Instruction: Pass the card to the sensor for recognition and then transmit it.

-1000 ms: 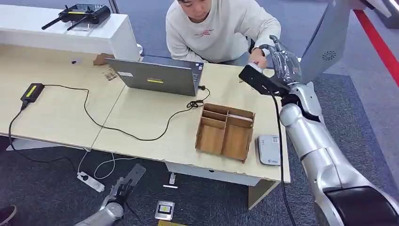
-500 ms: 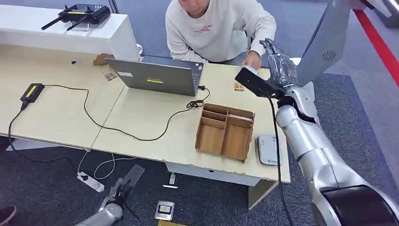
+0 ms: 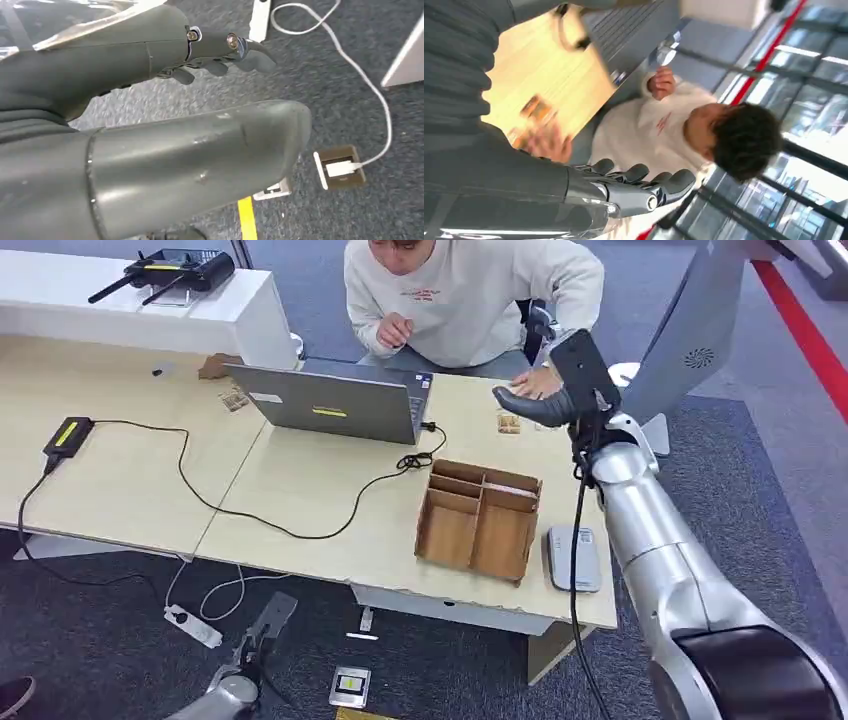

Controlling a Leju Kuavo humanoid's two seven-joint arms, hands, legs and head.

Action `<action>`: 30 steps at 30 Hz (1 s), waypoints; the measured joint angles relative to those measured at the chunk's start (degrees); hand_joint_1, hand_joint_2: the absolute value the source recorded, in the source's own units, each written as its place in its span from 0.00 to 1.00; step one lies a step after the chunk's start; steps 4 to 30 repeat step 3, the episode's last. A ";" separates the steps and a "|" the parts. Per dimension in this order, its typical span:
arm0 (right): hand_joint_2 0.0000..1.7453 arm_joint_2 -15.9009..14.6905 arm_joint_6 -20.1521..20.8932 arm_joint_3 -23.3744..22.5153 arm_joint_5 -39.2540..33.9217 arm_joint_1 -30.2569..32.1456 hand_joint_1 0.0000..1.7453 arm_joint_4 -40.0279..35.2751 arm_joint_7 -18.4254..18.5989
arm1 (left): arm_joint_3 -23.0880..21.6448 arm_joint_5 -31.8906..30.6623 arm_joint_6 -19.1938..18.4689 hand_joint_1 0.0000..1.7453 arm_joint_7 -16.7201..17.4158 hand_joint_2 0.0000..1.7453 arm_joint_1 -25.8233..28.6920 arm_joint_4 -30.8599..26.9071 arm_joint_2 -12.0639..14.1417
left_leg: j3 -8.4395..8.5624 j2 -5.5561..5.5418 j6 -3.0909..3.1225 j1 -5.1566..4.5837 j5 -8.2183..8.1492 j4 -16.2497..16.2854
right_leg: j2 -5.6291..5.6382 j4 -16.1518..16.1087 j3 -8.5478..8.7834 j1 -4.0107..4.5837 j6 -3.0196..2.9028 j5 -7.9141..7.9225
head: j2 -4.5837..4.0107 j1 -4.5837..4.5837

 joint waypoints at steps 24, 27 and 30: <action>1.00 0.46 7.84 -1.01 -15.08 0.01 0.00 -2.26 3.57 | 1.16 4.48 -0.20 0.00 -0.57 0.00 1.06 0.50 -0.20 | 0.01 0.00 0.00 0.00 -0.01 0.00 | 0.02 0.00 0.00 0.00 0.00 0.00 | 0.00 -0.02; 1.00 0.46 7.84 -1.01 -15.08 0.01 0.00 -2.26 3.57 | 1.16 4.48 -0.20 0.00 -0.57 0.00 1.06 0.50 -0.20 | 0.01 0.00 0.00 0.00 -0.01 0.00 | 0.02 0.00 0.00 0.00 0.00 0.00 | 0.00 -0.02; 1.00 0.46 7.84 -1.01 -15.08 0.01 0.00 -2.26 3.57 | 1.16 4.48 -0.20 0.00 -0.57 0.00 1.06 0.50 -0.20 | 0.01 0.00 0.00 0.00 -0.01 0.00 | 0.02 0.00 0.00 0.00 0.00 0.00 | 0.00 -0.02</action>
